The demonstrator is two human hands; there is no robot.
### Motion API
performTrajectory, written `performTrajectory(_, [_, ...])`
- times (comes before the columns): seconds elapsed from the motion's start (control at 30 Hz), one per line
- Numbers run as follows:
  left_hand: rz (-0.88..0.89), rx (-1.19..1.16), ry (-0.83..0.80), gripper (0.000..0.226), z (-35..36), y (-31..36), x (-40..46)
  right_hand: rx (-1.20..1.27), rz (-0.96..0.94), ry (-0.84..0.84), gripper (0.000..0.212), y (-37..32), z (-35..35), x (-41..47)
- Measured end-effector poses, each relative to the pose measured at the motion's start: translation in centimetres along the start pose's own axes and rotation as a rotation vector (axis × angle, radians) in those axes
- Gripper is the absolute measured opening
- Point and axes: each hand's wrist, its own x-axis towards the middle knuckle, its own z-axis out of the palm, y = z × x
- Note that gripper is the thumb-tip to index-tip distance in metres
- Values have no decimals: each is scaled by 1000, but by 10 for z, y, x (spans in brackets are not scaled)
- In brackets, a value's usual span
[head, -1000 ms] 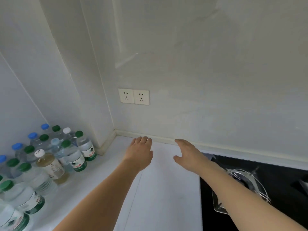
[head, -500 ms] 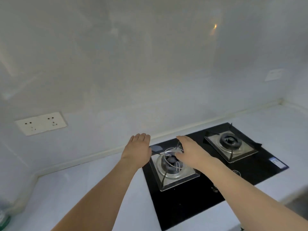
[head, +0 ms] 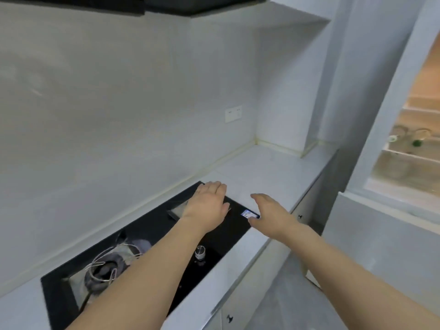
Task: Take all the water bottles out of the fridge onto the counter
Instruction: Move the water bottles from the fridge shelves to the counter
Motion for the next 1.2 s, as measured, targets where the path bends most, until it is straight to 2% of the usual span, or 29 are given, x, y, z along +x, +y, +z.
performTrajectory(0.17, [147,14,-25,54,11,87,59,-14,142,85,70,97,-52,-21])
performTrajectory(0.37, [291,0,-19,51,24,156,117,10,258,169,68,163,-99,-37])
performTrajectory(0.8, [431,-17,1,45,65,251,263,82,442,291,65,285,-153,2])
performTrajectory(0.93, [477,-87,-27,47,75,279,331,66,530,336,65,331,-186,39])
performTrajectory(1.2, [501,-413,-162,48,79,333,433,19,652,393,66,396,-257,94])
